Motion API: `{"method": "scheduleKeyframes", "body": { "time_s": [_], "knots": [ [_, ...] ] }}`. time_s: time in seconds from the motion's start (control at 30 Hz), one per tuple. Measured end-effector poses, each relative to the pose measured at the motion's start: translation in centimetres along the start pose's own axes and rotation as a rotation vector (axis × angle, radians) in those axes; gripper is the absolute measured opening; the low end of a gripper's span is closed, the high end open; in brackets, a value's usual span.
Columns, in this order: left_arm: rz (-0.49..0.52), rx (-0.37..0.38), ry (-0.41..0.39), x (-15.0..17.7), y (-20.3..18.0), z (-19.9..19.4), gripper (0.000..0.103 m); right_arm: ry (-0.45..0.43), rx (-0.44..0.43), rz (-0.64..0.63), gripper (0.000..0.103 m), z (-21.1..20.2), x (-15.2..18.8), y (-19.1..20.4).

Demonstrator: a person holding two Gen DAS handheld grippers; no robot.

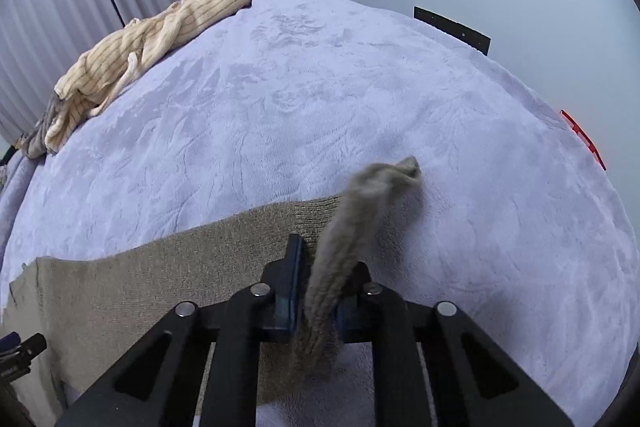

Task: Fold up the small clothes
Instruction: 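Grasp the sleeve cuff with the right gripper and lift it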

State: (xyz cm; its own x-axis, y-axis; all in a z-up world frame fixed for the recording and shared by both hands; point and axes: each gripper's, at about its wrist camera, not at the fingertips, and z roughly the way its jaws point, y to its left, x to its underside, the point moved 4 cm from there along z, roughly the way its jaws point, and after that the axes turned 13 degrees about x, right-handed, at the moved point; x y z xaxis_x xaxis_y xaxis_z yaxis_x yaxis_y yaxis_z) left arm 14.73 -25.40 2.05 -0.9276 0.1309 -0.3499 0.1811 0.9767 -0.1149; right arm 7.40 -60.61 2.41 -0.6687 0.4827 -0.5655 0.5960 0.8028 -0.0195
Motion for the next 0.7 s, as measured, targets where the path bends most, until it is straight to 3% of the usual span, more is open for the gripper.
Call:
{"method": "scheduleKeyframes", "body": {
  "time_s": [0.1, 0.33, 0.4, 0.5, 0.53, 0.57, 0.6, 0.67, 0.7],
  "knots": [
    [0.003, -0.002, -0.005, -0.1, 0.0, 0.0, 0.103, -0.084, -0.017, 0.072, 0.007, -3.1, 0.5, -2.5],
    [0.024, 0.006, 0.026, 0.3, -0.9, 1.3, 0.103, -0.067, -0.022, 0.088, 0.008, -3.4, 2.1, -4.3],
    [0.031, 0.009, 0.032, 0.5, -0.9, 1.4, 0.103, -0.029, -0.023, 0.084, 0.016, -2.4, 2.5, -4.5],
    [0.026, 0.008, 0.025, 0.8, -0.3, 0.9, 0.103, 0.001, -0.039, 0.118, 0.038, -1.5, 2.8, -5.4],
    [0.02, 0.005, 0.024, 0.9, 0.2, 0.8, 0.103, 0.004, -0.081, 0.152, 0.049, -1.5, 3.0, -6.1],
    [0.006, 0.004, 0.029, 1.1, 0.7, 0.8, 0.103, 0.004, -0.081, 0.152, 0.052, -1.5, 3.0, -6.1],
    [-0.003, 0.01, 0.043, 1.3, 1.0, 1.1, 0.103, -0.007, -0.106, 0.167, 0.05, -1.7, 3.1, -6.4],
    [0.007, 0.017, 0.102, 1.8, 1.2, 2.4, 0.103, -0.02, -0.09, 0.153, 0.007, -2.1, 3.2, -6.3],
    [0.013, 0.016, 0.104, 1.9, 1.3, 2.8, 0.103, -0.02, -0.078, 0.133, 0.007, -2.4, 3.2, -6.1]
  ]
}}
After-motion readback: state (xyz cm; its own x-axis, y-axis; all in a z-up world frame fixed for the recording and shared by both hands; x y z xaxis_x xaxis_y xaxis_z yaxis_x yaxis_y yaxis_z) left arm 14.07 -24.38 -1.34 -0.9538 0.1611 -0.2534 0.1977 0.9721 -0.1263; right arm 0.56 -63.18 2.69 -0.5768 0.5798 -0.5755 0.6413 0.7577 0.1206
